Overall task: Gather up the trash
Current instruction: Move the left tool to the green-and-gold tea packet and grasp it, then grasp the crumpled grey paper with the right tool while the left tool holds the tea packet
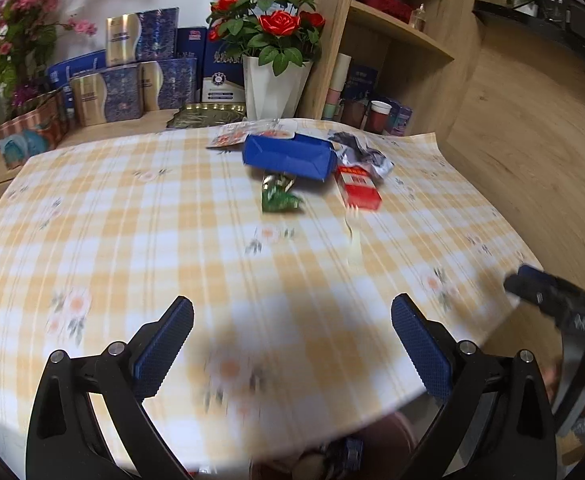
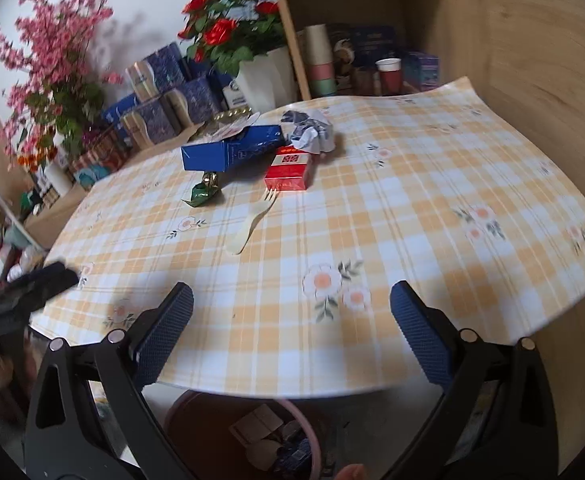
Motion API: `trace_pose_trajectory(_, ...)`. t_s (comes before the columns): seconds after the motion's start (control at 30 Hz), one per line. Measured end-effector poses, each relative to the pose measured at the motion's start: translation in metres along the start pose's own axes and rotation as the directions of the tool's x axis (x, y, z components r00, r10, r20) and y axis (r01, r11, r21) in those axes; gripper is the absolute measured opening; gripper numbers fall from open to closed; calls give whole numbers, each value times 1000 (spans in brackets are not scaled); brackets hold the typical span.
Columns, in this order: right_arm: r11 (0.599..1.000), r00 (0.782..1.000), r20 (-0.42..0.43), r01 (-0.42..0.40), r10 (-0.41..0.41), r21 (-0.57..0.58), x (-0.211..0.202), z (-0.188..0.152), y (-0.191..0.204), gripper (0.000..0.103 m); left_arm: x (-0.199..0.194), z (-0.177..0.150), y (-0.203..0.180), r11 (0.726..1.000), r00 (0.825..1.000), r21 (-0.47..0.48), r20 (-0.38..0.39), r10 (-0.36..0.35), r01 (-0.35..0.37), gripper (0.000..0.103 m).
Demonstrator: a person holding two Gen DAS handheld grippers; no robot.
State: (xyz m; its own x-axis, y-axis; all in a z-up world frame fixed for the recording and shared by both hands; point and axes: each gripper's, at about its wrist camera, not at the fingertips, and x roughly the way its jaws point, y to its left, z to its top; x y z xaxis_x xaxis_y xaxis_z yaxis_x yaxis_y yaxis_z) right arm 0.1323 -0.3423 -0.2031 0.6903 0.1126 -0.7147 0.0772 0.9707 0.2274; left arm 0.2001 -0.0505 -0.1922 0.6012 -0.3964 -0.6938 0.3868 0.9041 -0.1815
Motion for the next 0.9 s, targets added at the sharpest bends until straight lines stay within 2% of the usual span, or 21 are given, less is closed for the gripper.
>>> trace_pose_trajectory(0.13,999,999,-26,31,-32,-16,25,25,-7,97,51,35,7,999,999,-40,-37,-1,-1,97)
trace_pose_trajectory(0.33,1000,999,-51,12,-11,12,61,62,-30,97,130,75,15,997,992,-77,-122,11,-21,95)
trace_pose_trajectory(0.47,999,997,-71,-4,6,32,88,86,-45,97,167,90,14,998,985,-46,-165,42,-50,92)
trace_pose_trajectory(0.6,999,997,-74,-9,12,37,113,110,-57,97,197,97,24,995,976,-85,-217,29,-49,91)
trace_pose_trajectory(0.67,998,997,-72,-35,39,49,124,120,-62,97,204,97,27,995,969,-95,-245,-4,-21,70)
trace_pose_trajectory(0.7,997,996,-70,-47,51,59,130,126,-64,97,206,96,28,995,965,-97,-262,-27,1,49)
trace_pose_trajectory(0.9,989,993,-77,-76,86,127,180,163,-63,97,191,83,36,995,956,-78,-282,-79,59,47)
